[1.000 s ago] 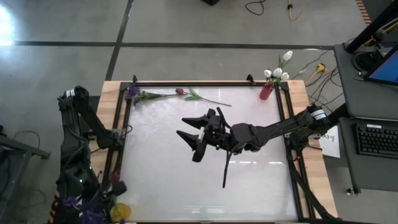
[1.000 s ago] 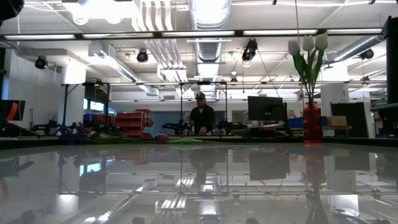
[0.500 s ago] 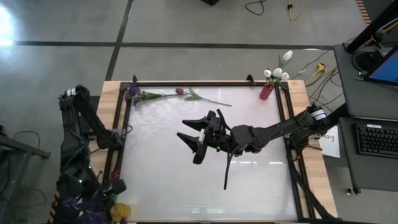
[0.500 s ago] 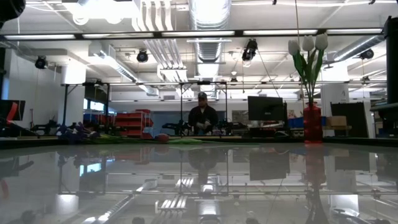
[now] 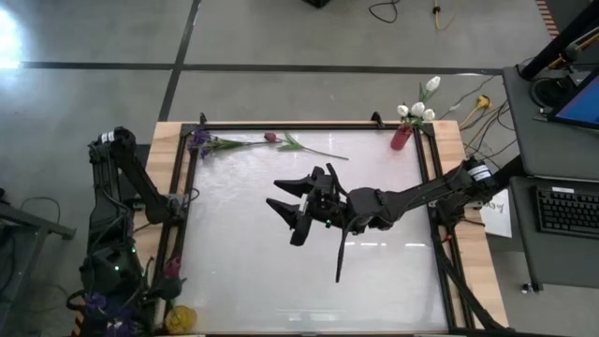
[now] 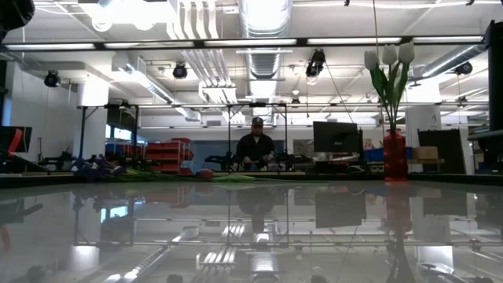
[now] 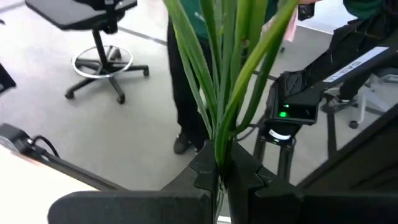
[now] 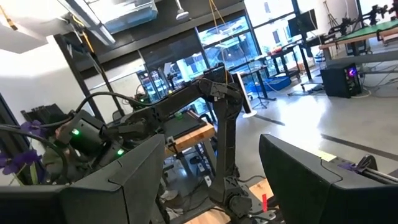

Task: Sort flowers into vase by color
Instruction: Put the middle purple flowers into the yellow flower vase

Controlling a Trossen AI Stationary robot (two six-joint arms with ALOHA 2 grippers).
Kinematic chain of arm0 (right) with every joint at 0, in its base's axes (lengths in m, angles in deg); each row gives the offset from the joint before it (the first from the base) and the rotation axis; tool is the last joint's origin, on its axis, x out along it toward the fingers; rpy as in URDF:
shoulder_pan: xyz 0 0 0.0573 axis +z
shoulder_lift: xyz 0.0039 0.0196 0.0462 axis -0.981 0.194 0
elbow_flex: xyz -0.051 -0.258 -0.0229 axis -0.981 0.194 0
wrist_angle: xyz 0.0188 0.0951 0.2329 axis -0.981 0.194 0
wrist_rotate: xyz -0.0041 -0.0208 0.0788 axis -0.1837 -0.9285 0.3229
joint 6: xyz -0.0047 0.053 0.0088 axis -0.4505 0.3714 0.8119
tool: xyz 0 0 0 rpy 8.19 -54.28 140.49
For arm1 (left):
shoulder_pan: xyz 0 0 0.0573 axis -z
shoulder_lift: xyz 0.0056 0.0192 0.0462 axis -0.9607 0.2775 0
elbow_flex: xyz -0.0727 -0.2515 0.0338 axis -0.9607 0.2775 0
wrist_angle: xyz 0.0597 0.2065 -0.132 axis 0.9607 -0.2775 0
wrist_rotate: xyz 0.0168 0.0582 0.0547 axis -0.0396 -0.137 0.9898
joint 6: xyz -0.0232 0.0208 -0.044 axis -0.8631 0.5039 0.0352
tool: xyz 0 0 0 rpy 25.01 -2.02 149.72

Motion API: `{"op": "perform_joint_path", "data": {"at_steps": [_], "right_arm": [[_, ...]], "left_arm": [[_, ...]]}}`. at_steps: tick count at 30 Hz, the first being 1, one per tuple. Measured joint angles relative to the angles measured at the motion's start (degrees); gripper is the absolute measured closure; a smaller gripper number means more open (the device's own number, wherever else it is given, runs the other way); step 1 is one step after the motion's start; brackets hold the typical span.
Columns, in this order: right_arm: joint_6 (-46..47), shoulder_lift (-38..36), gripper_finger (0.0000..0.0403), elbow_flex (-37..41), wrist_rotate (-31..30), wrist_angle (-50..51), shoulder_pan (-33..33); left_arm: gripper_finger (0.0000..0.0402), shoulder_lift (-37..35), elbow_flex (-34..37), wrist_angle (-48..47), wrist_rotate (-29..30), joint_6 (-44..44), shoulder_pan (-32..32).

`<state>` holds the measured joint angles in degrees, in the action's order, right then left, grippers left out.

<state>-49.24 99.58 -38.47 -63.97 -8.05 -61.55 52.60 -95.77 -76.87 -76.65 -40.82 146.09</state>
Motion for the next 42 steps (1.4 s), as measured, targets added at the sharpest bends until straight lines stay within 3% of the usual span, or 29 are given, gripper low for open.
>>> {"op": "perform_joint_path", "data": {"at_steps": [9, 21, 29, 42], "right_arm": [[2.0, 0.0, 0.0149, 0.0, -2.2, 0.0, 0.0], [1.6, 0.0, 0.0149, -2.0, -10.7, -0.5, 0.0], [1.6, 0.0, 0.0149, -3.7, -10.9, -0.4, 0.3], [1.2, 0.1, 0.0149, -3.7, -10.5, 0.0, 0.4]], "left_arm": [[0.0402, 2.1, 0.6, 1.8, -0.4, 3.4, -1.0], [0.0402, 1.4, 0.9, 0.3, -16.8, 19.2, 0.1], [0.0402, 0.9, 0.9, -3.7, -17.0, 22.3, -2.7], [0.0402, 5.1, 0.9, -0.5, -16.1, 20.2, -5.4]]}}
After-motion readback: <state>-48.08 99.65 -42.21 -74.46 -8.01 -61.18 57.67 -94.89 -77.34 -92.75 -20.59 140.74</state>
